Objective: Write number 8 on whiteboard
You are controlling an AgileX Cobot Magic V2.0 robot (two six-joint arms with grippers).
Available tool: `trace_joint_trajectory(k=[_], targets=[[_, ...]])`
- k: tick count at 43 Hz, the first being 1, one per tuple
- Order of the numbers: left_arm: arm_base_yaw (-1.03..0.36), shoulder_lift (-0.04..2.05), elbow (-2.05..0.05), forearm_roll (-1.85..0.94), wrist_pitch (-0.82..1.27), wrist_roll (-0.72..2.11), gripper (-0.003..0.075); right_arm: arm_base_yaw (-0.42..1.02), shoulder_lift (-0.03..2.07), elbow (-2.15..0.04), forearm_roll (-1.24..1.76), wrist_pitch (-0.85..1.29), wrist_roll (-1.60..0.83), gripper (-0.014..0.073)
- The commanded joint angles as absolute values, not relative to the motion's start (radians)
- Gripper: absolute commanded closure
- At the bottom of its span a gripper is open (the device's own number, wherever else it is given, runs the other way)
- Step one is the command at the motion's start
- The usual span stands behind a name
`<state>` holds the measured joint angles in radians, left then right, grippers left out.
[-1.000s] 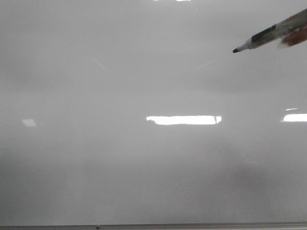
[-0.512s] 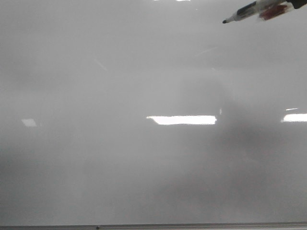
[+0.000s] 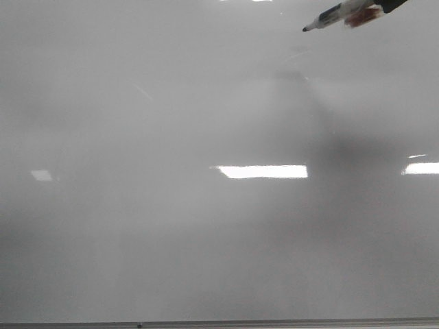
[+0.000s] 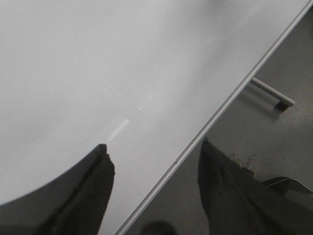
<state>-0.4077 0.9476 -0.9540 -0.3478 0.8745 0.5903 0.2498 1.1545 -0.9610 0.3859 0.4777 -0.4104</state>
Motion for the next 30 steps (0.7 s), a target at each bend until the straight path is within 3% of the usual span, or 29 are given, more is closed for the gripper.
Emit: trace_joint_trajectory(k=[1, 16, 30], targets=[[-0.403, 0.936, -0.981, -0.380, 0.814, 0.580, 0.0333, 0.241, 1.163, -1.022, 0.405, 0.394, -0.423, 0.0662], [-0.403, 0.936, -0.981, -0.380, 0.814, 0.580, 0.0333, 0.274, 1.325, -1.170, 0.405, 0.489, -0.460, 0.0662], [-0.403, 0.938, -0.981, -0.380, 0.816, 0.580, 0.0333, 0.229, 1.312, -1.108, 0.325, 0.522, -0.389, 0.0652]])
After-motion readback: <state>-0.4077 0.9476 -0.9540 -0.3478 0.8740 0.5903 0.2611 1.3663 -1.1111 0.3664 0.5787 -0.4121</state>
